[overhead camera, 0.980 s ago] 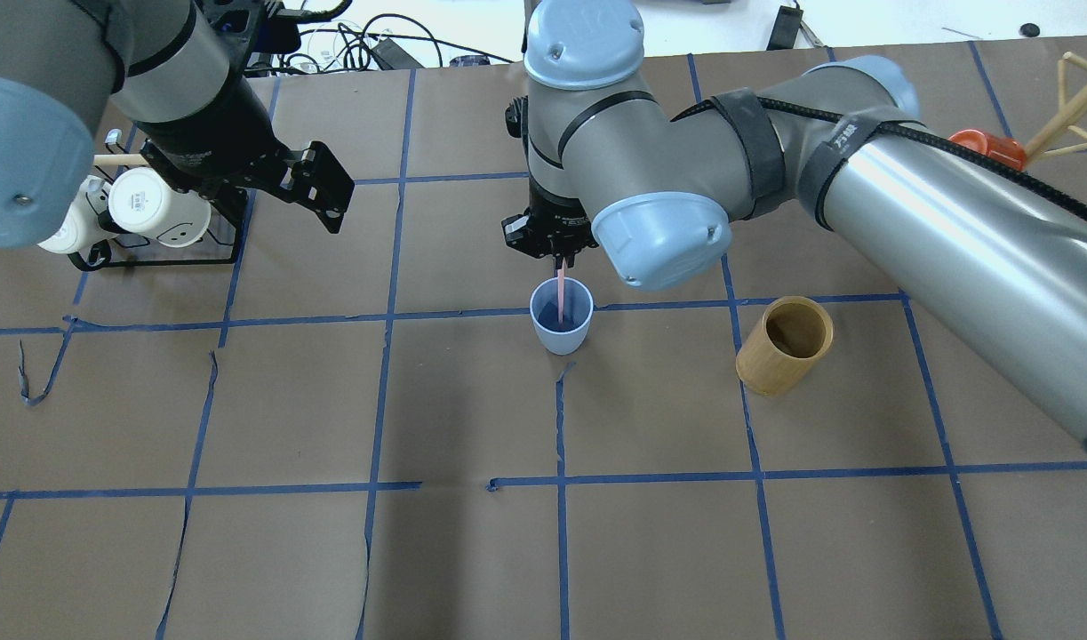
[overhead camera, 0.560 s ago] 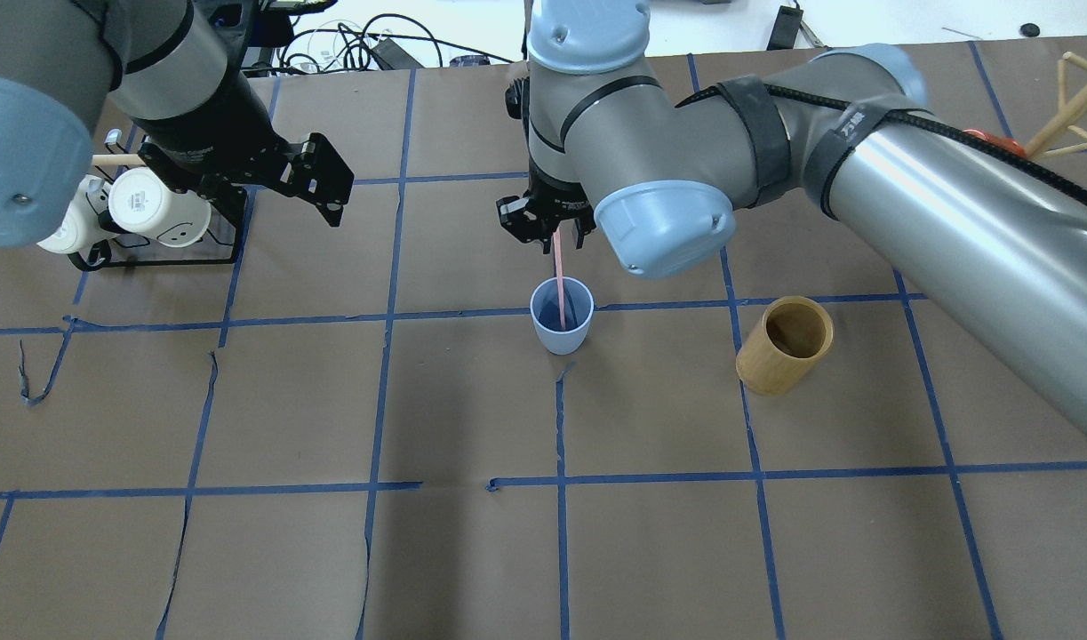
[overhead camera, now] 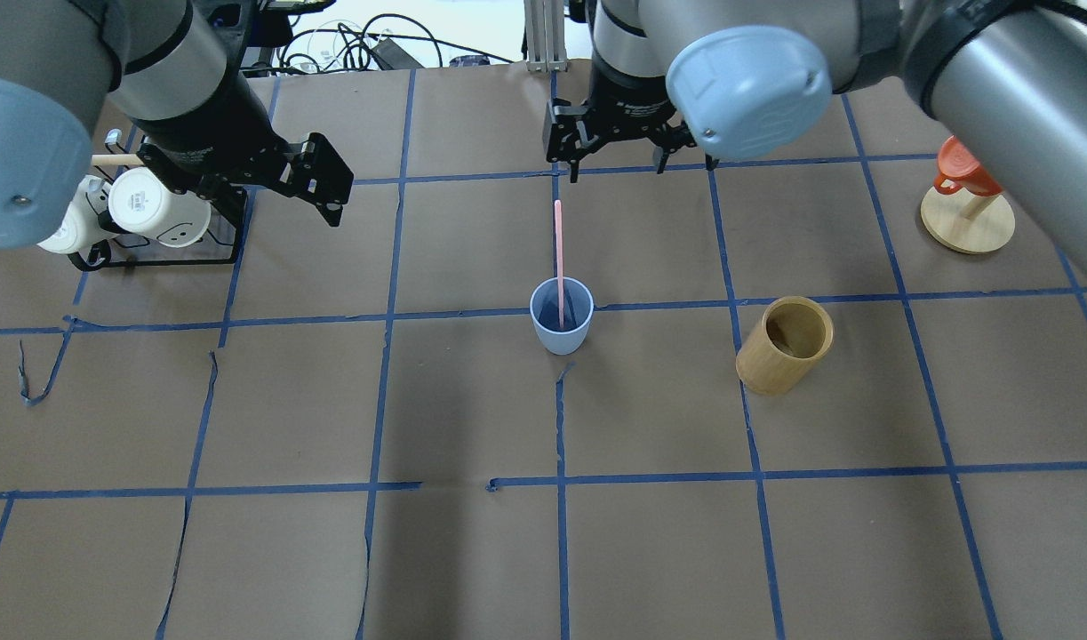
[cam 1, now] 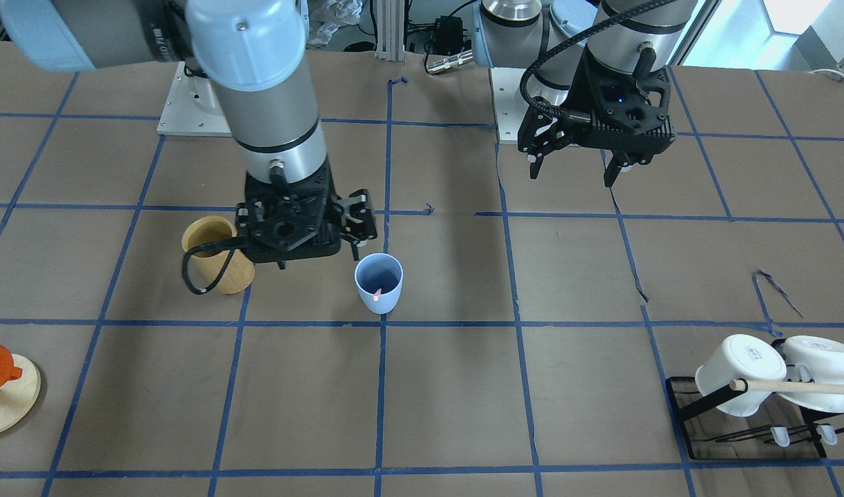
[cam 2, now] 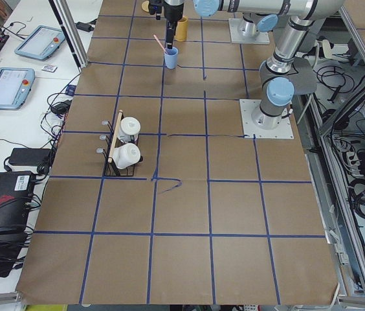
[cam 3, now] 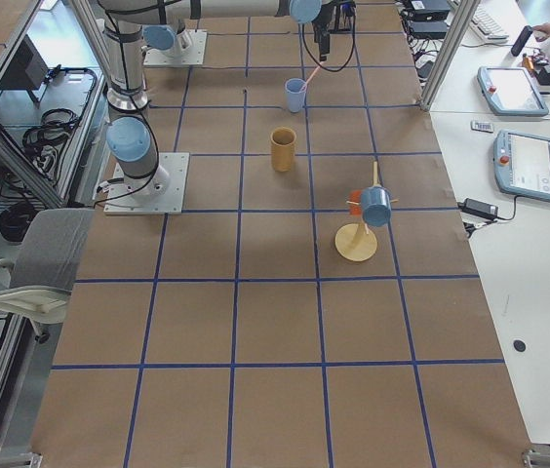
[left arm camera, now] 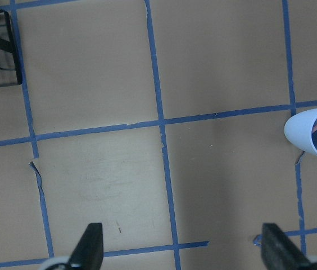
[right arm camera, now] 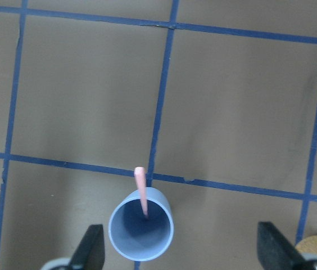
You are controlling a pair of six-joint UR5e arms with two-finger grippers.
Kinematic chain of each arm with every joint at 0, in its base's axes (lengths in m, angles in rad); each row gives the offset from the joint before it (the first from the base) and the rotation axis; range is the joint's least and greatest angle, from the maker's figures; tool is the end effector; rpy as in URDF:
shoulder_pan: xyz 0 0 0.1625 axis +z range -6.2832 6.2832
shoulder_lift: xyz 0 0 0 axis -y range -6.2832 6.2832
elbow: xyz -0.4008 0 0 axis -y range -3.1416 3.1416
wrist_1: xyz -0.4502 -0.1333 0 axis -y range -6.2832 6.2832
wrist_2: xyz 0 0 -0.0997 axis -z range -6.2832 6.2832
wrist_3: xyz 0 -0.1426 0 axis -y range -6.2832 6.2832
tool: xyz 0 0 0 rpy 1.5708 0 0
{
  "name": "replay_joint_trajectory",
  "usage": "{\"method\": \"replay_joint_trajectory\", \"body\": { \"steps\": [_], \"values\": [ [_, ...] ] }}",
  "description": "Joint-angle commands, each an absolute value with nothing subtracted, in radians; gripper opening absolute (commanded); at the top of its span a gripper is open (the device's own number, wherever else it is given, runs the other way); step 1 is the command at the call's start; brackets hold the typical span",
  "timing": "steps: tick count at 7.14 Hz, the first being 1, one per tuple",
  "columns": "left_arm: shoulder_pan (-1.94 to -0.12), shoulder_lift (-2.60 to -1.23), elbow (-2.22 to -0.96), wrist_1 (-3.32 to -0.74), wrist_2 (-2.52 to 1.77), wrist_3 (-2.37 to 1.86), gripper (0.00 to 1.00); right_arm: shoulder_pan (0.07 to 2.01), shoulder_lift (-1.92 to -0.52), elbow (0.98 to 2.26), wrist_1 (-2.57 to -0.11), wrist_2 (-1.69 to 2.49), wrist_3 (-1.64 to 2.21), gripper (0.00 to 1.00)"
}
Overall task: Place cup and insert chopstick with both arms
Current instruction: 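Open the right gripper and raise it away from the cup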
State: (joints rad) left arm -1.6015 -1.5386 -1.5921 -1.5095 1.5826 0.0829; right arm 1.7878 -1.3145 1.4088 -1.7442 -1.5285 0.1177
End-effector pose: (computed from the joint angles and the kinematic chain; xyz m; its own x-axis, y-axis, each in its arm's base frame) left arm -0.1483 -0.5427 0.4330 -0.9935 0.1123 -0.0177 0.1133 0.9910 -0.0709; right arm 0.2783 -0.6150 0.3737 -0.9934 -0.1025 -0.0511 -0.0987 0.9924 -0.0735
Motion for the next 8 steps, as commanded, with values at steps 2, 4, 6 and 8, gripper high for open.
{"method": "replay_joint_trajectory", "body": {
  "steps": [2,4,6,8],
  "values": [
    [-1.6,-1.537,-1.591,-1.506,1.583,0.083,1.0,1.649,-1.474,1.489,-1.555,-1.653,0.0,1.0],
    [-1.6,-1.537,-1.591,-1.506,1.583,0.083,1.0,1.64,-1.549,1.562,-1.612,-1.657,0.0,1.0],
    [-1.6,-1.537,-1.591,-1.506,1.583,0.083,1.0,1.64,-1.558,1.554,-1.658,-1.635,-0.002,1.0],
    [-1.6,-1.537,-1.591,-1.506,1.583,0.084,1.0,1.64,-1.566,1.551,-1.669,-1.562,-0.006,1.0]
  ]
}}
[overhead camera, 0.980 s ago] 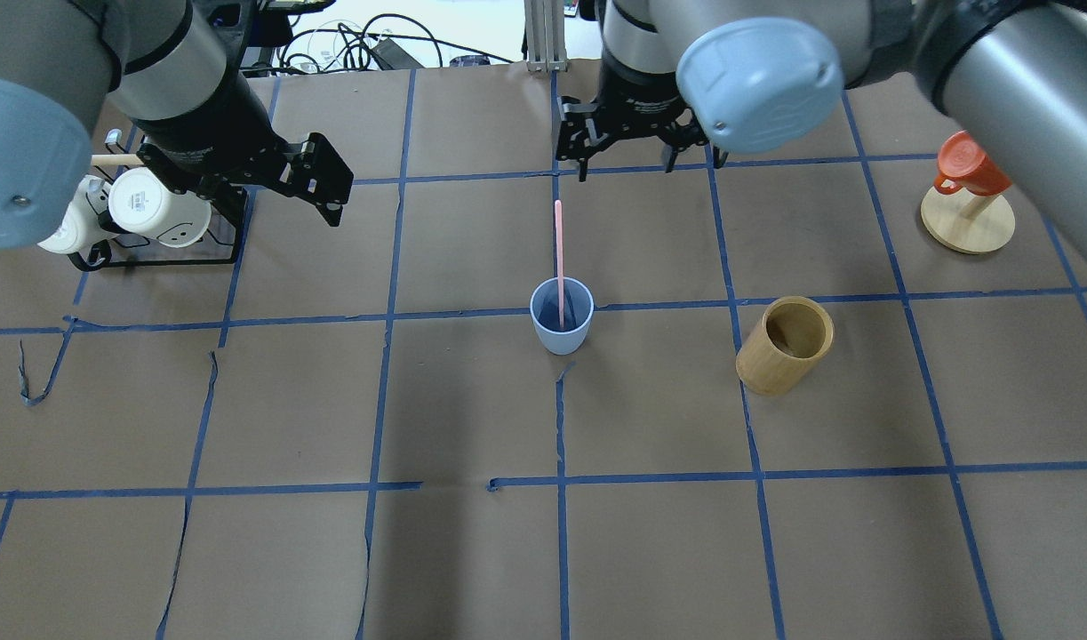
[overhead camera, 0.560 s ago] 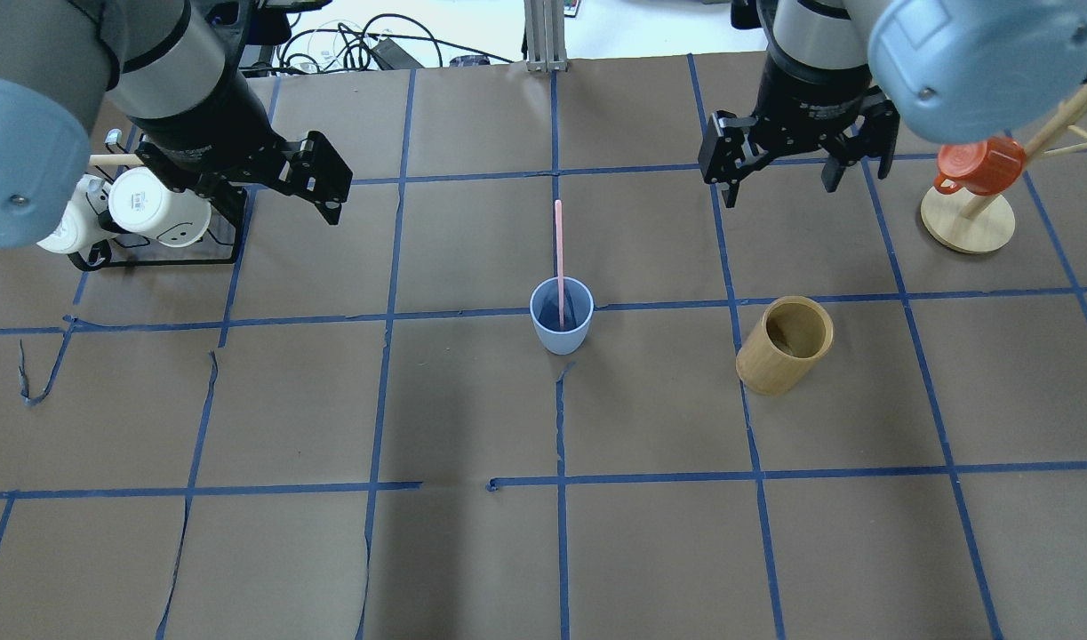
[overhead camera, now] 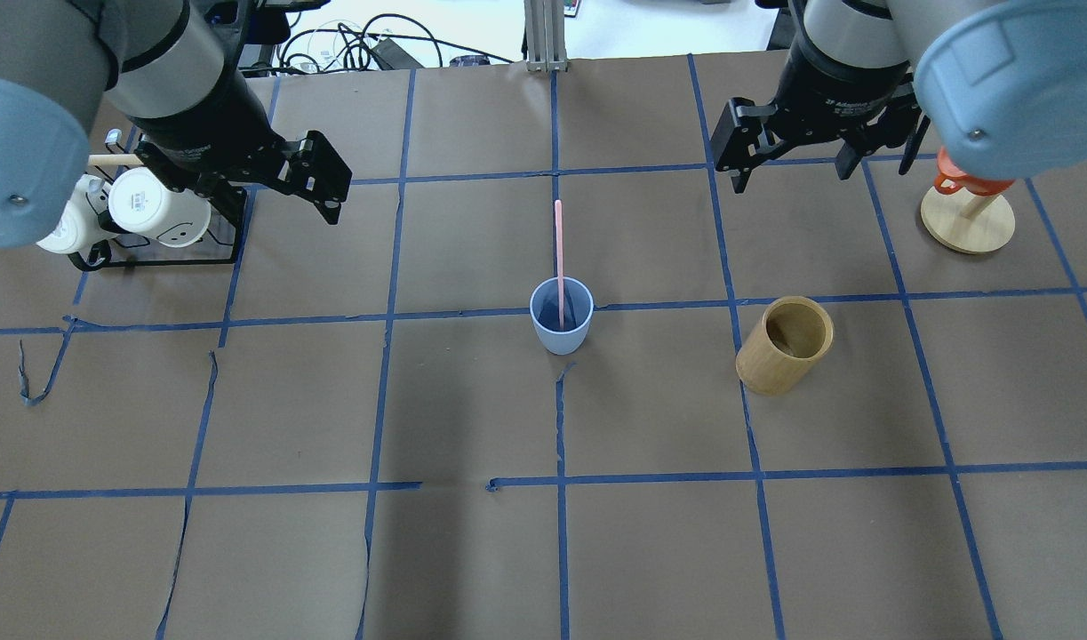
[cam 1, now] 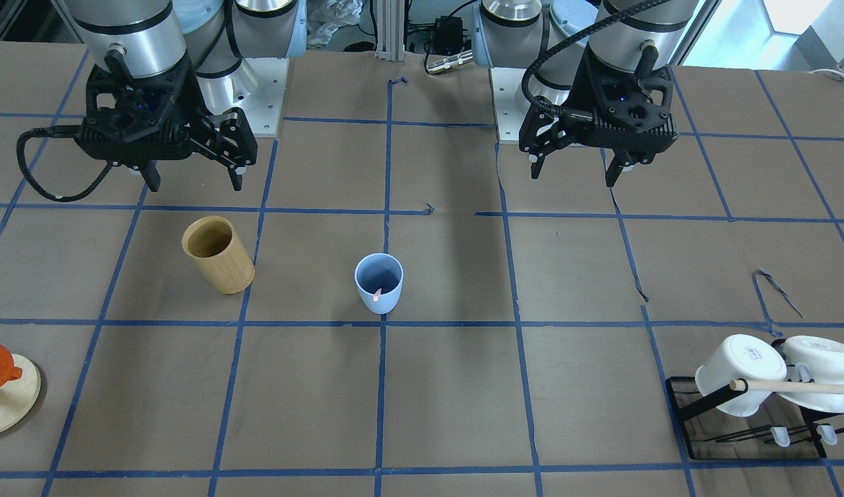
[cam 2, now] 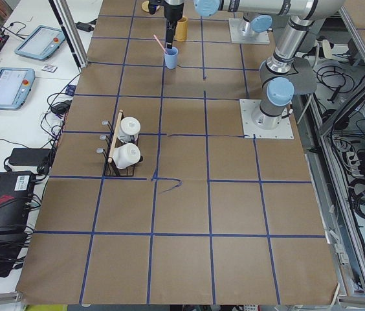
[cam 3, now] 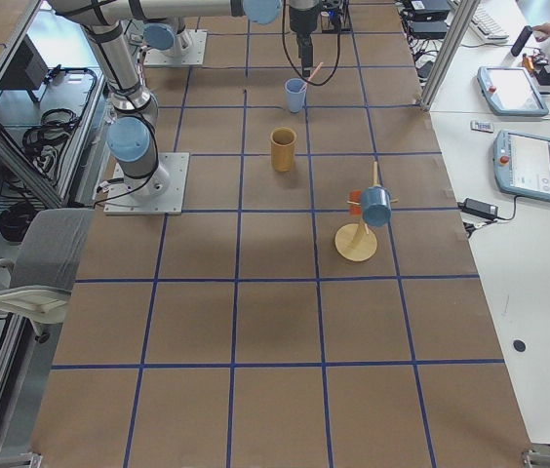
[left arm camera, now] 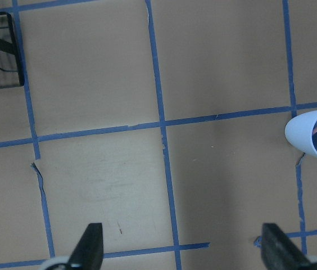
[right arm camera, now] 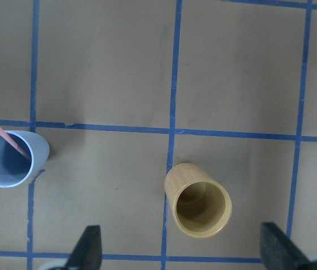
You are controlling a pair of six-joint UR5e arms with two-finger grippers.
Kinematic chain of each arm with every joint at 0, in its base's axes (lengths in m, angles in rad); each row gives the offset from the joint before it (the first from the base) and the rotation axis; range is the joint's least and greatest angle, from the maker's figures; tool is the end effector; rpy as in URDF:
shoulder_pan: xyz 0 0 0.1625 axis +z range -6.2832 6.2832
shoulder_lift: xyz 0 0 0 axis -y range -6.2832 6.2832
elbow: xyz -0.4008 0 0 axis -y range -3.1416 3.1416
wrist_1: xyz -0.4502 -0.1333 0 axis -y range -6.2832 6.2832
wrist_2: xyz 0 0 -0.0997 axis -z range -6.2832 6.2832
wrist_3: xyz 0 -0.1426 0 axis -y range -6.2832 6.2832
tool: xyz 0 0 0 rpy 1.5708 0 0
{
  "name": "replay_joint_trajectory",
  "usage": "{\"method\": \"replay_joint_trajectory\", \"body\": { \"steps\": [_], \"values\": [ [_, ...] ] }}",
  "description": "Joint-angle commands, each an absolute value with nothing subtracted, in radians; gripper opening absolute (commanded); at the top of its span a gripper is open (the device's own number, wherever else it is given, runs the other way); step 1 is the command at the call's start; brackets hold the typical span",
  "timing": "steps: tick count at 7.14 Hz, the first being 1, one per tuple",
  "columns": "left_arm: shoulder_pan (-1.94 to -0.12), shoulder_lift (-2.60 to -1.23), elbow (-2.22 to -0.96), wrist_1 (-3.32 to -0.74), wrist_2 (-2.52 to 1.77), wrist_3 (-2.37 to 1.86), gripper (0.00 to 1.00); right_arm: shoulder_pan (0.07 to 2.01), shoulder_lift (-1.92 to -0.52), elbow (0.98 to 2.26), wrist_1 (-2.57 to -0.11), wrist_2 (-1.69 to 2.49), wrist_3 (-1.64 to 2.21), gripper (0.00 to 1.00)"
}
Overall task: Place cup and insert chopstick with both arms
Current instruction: 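Open the right gripper and raise it away from the cup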
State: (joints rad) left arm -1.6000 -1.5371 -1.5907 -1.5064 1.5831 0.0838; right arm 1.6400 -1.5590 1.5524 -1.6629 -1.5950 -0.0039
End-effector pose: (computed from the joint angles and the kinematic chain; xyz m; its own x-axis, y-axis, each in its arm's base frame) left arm -0.1475 -0.5431 0.4349 -0.9936 0.1115 -0.0188 0.1127 0.9907 -0.0768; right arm 0.1688 -0.5578 0.4342 -0.9972 -0.0706 0.0245 -0.0727 0.9925 -0.0985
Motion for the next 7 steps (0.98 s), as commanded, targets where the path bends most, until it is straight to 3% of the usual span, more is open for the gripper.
{"method": "replay_joint_trajectory", "body": {
  "steps": [1,7],
  "values": [
    [-1.6,-1.537,-1.591,-1.506,1.583,0.084,1.0,1.64,-1.572,1.555,-1.664,-1.574,-0.006,1.0],
    [-1.6,-1.537,-1.591,-1.506,1.583,0.084,1.0,1.64,-1.562,1.546,-1.642,-1.572,-0.057,1.0]
  ]
}}
